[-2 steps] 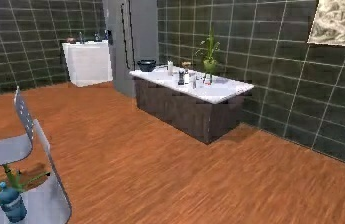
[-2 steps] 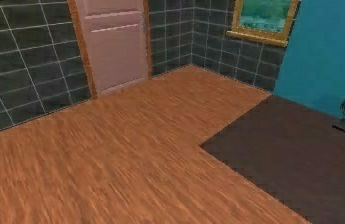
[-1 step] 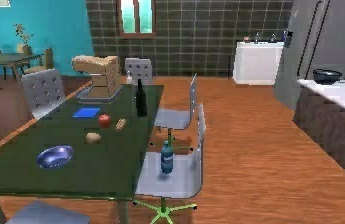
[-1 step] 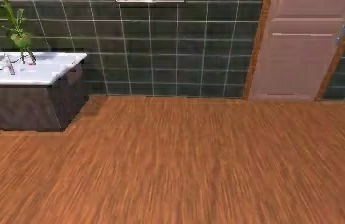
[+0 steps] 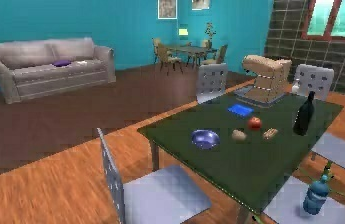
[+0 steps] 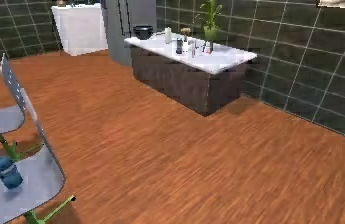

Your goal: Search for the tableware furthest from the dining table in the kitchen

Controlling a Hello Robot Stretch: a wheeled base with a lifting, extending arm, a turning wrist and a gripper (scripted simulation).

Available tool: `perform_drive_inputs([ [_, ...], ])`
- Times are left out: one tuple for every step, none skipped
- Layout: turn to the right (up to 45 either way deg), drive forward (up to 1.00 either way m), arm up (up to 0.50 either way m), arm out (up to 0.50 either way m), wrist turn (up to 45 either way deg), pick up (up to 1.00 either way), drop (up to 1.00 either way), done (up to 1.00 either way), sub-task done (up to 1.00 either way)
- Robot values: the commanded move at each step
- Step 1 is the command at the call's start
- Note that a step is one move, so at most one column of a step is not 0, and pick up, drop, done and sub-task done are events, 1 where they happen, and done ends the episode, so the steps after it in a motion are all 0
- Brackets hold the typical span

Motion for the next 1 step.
perform_drive_inputs([
  [-45.0, 0.0, 0.0, 0.0, 0.0, 0.0, 0.0, 0.0, 0.0],
])
